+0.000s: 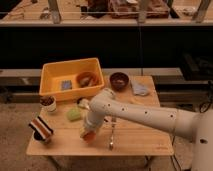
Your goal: Place apple in table surface
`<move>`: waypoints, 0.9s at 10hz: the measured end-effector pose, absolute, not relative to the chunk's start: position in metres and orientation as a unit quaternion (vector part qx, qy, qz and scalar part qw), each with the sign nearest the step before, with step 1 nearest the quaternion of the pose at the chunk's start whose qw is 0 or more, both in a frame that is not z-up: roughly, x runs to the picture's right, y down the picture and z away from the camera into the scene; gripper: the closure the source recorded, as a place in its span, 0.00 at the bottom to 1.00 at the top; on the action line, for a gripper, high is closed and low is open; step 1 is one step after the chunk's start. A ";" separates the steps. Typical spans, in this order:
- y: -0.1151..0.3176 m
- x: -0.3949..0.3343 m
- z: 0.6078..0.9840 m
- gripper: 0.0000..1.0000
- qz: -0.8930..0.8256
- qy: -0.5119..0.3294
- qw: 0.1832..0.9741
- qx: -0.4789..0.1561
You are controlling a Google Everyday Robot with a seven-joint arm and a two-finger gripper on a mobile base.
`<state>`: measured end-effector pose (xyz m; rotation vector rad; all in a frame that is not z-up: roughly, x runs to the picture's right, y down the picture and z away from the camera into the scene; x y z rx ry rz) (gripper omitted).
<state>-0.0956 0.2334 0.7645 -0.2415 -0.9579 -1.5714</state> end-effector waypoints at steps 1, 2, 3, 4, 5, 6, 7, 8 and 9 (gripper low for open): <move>0.238 -0.095 0.769 0.98 -0.680 -0.407 0.600 -0.109; 0.239 -0.094 0.769 0.90 -0.683 -0.400 0.601 -0.113; 0.238 -0.090 0.767 0.82 -0.684 -0.393 0.603 -0.117; 0.231 -0.087 0.759 0.69 -0.687 -0.382 0.605 -0.122; 0.227 -0.084 0.752 0.59 -0.690 -0.377 0.605 -0.126; 0.224 -0.085 0.749 0.52 -0.691 -0.375 0.604 -0.128; 0.225 -0.086 0.747 0.40 -0.694 -0.375 0.601 -0.131; 0.230 -0.088 0.749 0.29 -0.695 -0.377 0.597 -0.134; 0.232 -0.089 0.751 0.23 -0.695 -0.378 0.596 -0.136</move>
